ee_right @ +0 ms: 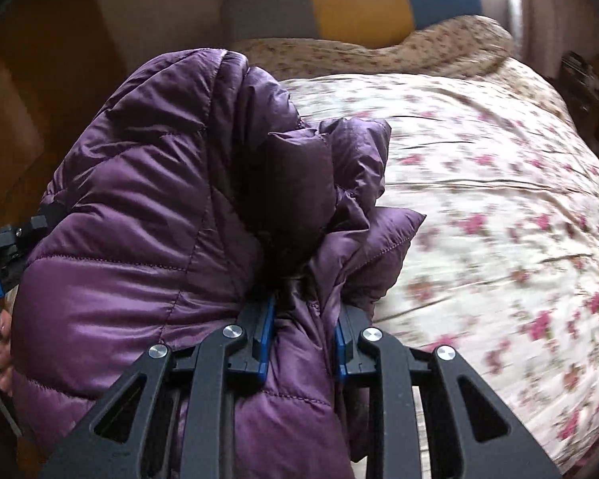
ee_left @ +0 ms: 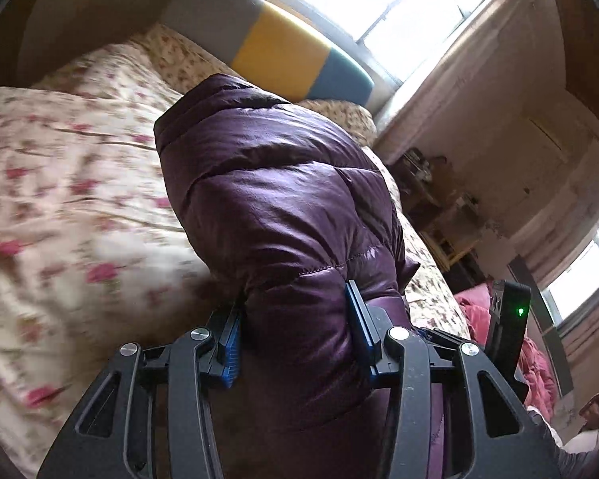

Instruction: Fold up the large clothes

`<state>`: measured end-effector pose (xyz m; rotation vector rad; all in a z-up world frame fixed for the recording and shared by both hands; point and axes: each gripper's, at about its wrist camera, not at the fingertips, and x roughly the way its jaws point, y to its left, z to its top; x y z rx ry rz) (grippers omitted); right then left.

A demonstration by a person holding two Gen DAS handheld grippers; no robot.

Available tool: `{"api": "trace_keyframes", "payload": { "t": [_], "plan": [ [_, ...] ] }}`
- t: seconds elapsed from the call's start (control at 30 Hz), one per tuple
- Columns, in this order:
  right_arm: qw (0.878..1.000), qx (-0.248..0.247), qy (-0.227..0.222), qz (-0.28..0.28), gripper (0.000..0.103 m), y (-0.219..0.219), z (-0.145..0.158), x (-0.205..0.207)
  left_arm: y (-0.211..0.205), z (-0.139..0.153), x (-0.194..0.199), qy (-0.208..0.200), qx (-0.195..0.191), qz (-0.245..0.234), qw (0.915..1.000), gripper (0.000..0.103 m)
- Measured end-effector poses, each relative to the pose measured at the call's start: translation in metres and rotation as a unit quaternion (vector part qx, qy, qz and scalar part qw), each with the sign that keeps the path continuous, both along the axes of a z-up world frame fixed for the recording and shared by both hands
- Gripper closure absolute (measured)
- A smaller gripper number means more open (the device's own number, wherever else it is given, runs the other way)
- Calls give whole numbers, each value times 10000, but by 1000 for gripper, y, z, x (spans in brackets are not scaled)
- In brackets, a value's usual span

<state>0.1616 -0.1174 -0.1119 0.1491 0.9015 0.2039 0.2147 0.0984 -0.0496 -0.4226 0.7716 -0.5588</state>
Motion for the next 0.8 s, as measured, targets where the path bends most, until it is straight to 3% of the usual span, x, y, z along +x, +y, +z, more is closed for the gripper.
{"api": "trace_keyframes", "payload": {
  "t": [0.13,0.27,0.5,0.63,0.8],
  "plan": [
    [9994,-146,-44,301,81,38,-4,-5,40,-6,-18,28,-15,296,9996,58],
    [9965,-709,-216,391,81,72,-8,-1,63,-28,-29,315,34,597,9977,57],
    [9846,-1641,-482,359,81,109,-36,-11,63,-57,-27,357,305,921,9946,51],
    [9807,-1816,-645,334,81,113,-54,-5,64,-69,-28,354,308,1039,9935,44],
    [9819,-1744,-666,333,78,111,-50,-13,65,-68,-33,386,334,1296,9903,36]
  ]
}}
